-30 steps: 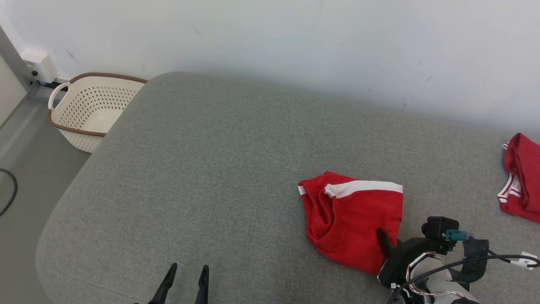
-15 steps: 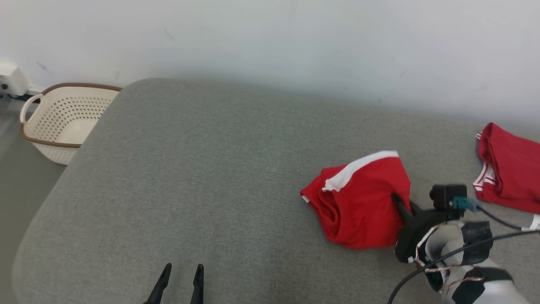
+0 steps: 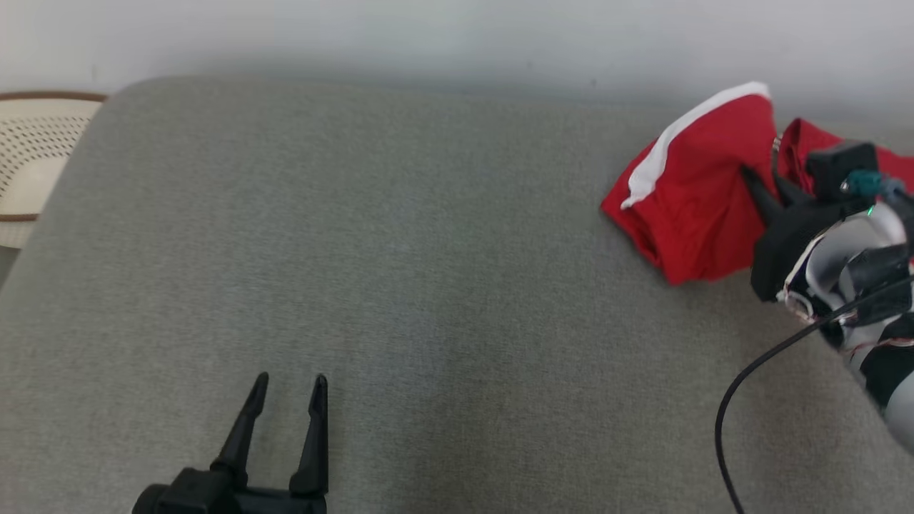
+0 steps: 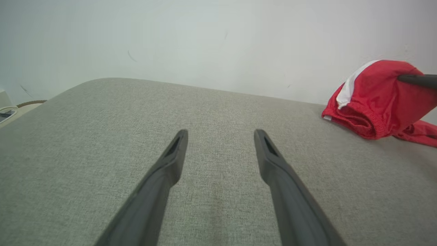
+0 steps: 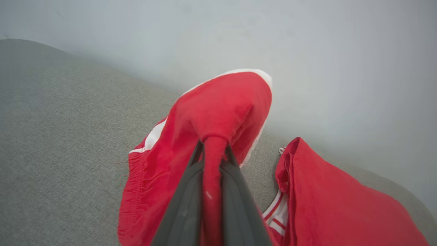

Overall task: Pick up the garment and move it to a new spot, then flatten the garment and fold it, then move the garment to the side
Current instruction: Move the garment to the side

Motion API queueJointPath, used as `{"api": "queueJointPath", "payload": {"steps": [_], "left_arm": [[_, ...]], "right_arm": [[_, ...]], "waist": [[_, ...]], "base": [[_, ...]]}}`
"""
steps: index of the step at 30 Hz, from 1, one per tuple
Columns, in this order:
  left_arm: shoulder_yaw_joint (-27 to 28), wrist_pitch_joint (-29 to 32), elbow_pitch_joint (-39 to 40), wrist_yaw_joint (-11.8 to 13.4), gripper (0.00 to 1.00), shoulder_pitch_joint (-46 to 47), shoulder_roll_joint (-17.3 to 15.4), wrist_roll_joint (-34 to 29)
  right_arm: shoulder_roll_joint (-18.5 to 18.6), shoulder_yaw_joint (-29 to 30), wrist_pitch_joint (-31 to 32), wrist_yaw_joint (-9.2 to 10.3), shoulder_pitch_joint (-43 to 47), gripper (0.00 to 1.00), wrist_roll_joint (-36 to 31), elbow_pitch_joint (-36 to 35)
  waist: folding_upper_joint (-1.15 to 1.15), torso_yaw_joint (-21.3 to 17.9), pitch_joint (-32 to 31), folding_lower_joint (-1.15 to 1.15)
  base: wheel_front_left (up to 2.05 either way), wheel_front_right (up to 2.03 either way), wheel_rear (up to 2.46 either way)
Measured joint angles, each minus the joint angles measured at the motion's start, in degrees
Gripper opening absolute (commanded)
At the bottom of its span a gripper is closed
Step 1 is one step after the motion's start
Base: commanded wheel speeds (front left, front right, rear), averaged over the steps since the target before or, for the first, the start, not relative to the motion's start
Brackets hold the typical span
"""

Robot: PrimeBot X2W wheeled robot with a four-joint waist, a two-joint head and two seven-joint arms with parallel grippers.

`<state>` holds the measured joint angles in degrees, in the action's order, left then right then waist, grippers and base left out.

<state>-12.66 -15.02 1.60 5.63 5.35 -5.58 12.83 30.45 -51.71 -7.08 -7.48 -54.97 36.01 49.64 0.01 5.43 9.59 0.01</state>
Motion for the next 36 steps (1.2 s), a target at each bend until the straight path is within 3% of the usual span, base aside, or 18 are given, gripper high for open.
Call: {"api": "queueJointPath", "payload": {"steps": [12, 23, 29, 36], "left_arm": [[2.38, 0.0, 3.21, -2.0, 1.0, 3.56, -0.19, -3.01], [3.52, 0.0, 6.14, -2.49, 1.0, 4.47, -0.59, -4.81], [4.26, 0.0, 6.68, -2.53, 1.0, 4.32, -0.98, -5.24], [4.17, 0.0, 6.59, -2.99, 1.0, 4.63, -0.98, -5.61]], "right_arm": [[8.55, -5.09, 1.05, -0.02, -11.4, 0.0, 1.71, -1.01], [13.93, -11.36, -0.3, -0.03, -18.07, 0.0, 5.42, -2.05], [14.52, -10.99, -5.01, -0.03, -21.8, 0.0, 8.03, -1.81], [13.79, -14.71, -5.22, -0.03, -22.05, 0.0, 9.06, -0.14]], "waist": [[0.0, -4.22, 8.81, 0.01], [0.0, -5.52, 13.88, 0.0], [0.0, -6.41, 15.17, 0.0], [0.0, -7.19, 16.41, 0.0]], "base": [[0.0, 0.0, 0.0], [0.0, 0.0, 0.0], [0.0, 0.0, 0.0], [0.0, 0.0, 0.0]]}}
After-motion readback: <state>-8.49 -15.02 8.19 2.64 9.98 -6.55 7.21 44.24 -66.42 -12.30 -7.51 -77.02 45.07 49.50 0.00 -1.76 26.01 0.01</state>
